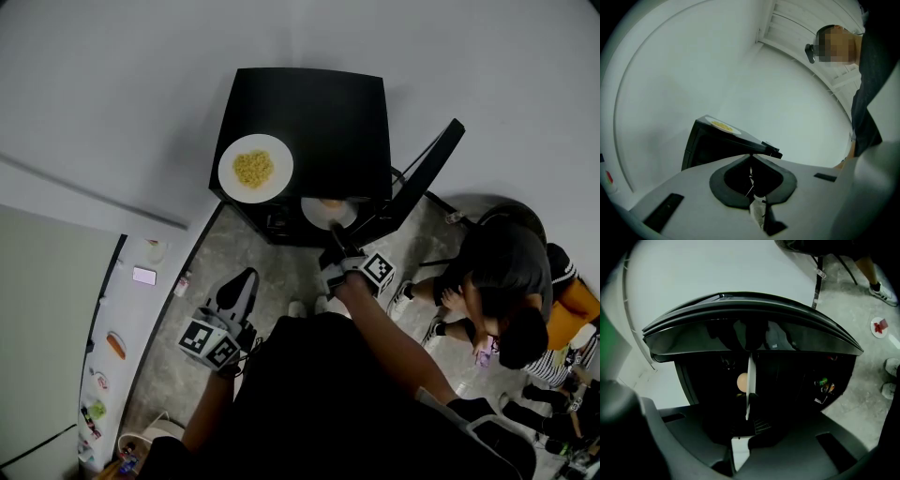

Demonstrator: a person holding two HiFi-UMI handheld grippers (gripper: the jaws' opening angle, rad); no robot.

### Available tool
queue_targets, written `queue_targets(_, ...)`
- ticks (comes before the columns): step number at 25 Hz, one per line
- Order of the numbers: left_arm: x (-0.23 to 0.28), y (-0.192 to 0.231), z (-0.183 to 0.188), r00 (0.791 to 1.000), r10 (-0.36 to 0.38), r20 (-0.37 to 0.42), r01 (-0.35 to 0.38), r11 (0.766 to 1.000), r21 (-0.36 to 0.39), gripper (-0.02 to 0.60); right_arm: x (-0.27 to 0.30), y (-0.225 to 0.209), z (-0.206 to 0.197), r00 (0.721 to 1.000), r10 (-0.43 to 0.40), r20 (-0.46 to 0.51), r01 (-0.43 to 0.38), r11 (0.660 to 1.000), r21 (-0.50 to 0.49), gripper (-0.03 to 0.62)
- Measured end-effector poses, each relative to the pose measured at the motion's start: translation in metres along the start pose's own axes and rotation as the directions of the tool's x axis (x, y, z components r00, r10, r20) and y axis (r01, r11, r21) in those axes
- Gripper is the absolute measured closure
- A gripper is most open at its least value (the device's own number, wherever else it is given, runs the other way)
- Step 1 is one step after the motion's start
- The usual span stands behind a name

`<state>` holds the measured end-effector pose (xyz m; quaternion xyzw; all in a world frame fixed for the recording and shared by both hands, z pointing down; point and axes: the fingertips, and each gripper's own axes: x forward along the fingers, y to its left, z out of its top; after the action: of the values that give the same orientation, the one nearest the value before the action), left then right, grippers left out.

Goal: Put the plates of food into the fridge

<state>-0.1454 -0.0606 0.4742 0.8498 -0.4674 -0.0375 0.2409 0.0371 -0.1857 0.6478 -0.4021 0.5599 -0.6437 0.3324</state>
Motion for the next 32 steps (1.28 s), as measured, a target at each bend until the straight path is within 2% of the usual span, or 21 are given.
queue_targets(4, 0.0, 0.001, 0.0, 1.0, 0.002, 0.0, -0.002, 1.0, -0.006, 0.549, 0.009, -0.004, 0.003, 0.999, -0.005, 0.04, 0.004, 1.0, 0.014, 0.557)
queue_targets(8, -0.001, 0.0, -0.001, 1.0, 0.005, -0.001, -0.005, 1.0, -0.006, 0.549, 0.016, -0.008, 0.007, 0.996, -0.054, 0.07, 0.053, 0.999, 0.014, 0.56)
queue_targets(25, -0.014, -0.008, -0.001, 1.0, 0.011, -0.009, -0.011, 1.0, 0.02, 0.549, 0.046, -0.01, 0.023, 0.983, -0.076, 0.166, 0.07, 0.996, 0.047, 0.562)
queue_targets(32, -0.019, -0.007, -0.003, 1.0, 0.019, -0.012, -0.019, 1.0, 0.021, 0.549, 0.054, -0.008, 0.032, 0.98, -0.074, 0.184, 0.072, 0.997, 0.016, 0.562)
